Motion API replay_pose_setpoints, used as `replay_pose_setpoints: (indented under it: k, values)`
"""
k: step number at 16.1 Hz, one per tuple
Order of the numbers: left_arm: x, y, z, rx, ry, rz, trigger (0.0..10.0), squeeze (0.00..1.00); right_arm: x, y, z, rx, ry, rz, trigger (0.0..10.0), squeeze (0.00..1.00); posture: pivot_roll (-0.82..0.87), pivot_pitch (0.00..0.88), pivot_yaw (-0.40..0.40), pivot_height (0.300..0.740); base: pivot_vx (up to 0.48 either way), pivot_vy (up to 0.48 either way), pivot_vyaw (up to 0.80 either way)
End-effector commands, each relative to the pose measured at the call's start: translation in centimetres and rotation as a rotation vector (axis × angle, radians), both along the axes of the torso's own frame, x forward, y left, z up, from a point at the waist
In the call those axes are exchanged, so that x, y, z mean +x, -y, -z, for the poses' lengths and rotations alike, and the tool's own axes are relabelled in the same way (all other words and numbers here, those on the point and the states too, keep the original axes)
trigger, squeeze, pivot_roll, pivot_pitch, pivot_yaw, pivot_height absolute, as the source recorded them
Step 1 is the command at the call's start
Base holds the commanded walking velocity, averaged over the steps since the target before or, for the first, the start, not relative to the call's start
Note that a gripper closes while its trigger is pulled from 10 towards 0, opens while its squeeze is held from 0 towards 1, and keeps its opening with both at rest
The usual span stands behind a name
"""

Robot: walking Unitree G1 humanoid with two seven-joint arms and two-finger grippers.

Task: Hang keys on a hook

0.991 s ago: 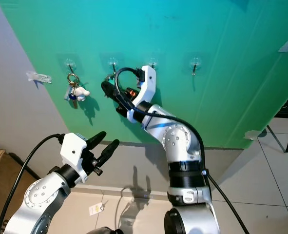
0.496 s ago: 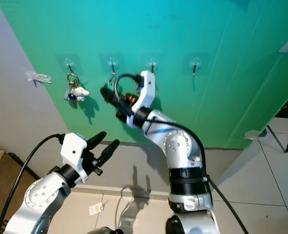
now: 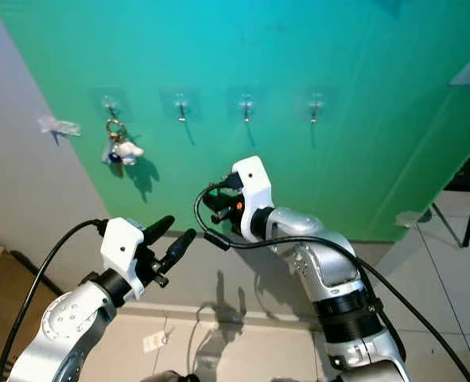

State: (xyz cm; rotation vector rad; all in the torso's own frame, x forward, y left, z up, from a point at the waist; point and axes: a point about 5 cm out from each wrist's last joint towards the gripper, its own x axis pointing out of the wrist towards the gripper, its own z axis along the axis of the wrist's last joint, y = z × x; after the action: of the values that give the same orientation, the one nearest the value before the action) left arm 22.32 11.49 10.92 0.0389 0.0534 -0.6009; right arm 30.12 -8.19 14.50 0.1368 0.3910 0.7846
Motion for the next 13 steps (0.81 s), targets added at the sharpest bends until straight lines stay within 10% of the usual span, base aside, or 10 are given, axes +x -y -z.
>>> replay_pose_setpoints:
  k: [1, 13]
  values:
    - [0.1, -0.2, 0.2, 0.014, -0.008, -0.006, 10.0, 0.00, 0.3, -0.7, -2.1, 0.083, 0.058, -0.020, 0.0, 0.00, -0.08, 0.027, 0.068, 0.740, 0.000, 0.000, 0.00]
    - [0.4, -0.3, 0.2, 0.023, 0.000, -0.012, 10.0, 0.00, 1.5, -3.1, -6.8, 0.323, 0.187, -0.063, 0.0, 0.00, -0.07, 0.014, 0.067, 0.740, 0.000, 0.000, 0.00]
